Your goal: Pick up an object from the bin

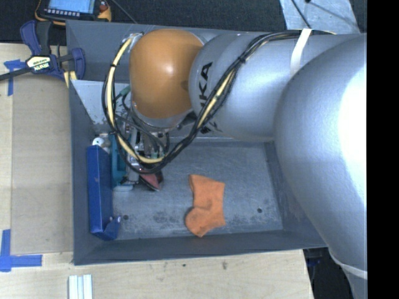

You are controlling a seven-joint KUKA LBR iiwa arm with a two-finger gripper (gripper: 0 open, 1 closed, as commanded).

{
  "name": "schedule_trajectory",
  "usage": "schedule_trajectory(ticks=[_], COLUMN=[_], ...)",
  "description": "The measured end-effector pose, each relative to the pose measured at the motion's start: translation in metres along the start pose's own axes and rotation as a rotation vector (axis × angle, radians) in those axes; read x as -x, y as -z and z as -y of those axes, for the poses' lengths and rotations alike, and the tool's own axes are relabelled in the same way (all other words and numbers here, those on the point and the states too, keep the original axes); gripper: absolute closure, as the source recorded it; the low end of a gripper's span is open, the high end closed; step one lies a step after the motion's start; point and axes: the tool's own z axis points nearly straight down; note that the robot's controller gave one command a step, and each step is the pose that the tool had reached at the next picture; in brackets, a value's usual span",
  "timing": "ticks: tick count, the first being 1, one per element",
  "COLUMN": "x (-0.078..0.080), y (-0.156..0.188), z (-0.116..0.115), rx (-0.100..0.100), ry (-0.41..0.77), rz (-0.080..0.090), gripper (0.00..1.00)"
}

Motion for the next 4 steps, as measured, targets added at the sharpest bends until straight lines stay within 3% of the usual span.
schedule_trajectory(ticks=[1, 2, 3, 4], x=[0.002, 0.015, 0.017, 0.038], y=[0.005, -0.041, -0.046, -0.03], z=[0.001, 0.036, 0.059, 0.097], rx=[0.002, 0.006, 0.001, 0.002], ry=[-0.004, -0.026, -0.051, -0.206], rz=[0.008, 0.016, 0.006, 0.011], gripper=[0.0, 0.0, 0.0, 0.0])
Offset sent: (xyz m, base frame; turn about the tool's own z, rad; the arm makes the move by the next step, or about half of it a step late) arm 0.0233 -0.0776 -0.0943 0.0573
